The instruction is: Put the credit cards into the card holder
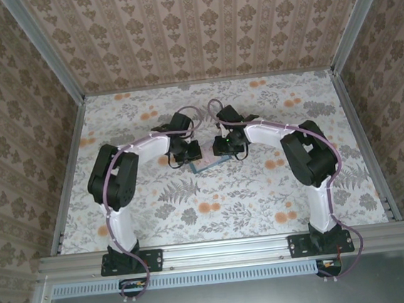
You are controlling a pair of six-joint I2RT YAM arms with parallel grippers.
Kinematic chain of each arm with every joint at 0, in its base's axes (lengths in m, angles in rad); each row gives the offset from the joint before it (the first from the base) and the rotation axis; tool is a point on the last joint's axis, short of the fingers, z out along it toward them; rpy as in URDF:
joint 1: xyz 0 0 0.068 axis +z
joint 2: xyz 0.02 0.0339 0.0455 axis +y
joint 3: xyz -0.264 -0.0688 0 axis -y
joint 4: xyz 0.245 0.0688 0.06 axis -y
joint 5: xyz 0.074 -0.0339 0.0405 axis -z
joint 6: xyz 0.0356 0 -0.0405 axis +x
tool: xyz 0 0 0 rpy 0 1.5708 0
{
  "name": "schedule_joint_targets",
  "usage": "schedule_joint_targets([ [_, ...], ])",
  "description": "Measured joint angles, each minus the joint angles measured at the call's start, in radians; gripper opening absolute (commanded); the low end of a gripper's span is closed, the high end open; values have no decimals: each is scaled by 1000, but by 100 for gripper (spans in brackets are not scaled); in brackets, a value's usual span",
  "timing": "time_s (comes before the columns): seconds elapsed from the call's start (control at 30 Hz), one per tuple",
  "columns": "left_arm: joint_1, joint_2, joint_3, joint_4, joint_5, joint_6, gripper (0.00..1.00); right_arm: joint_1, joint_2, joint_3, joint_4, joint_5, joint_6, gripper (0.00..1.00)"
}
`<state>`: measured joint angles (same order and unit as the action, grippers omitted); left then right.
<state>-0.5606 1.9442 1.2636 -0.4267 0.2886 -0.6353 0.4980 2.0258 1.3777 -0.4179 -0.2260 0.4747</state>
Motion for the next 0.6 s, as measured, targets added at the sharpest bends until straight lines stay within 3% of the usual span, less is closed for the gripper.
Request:
schedule_joint_targets([
  [0.6, 3, 0, -26, 50, 8, 0, 13, -5, 3, 0, 58, -121, 40, 32],
])
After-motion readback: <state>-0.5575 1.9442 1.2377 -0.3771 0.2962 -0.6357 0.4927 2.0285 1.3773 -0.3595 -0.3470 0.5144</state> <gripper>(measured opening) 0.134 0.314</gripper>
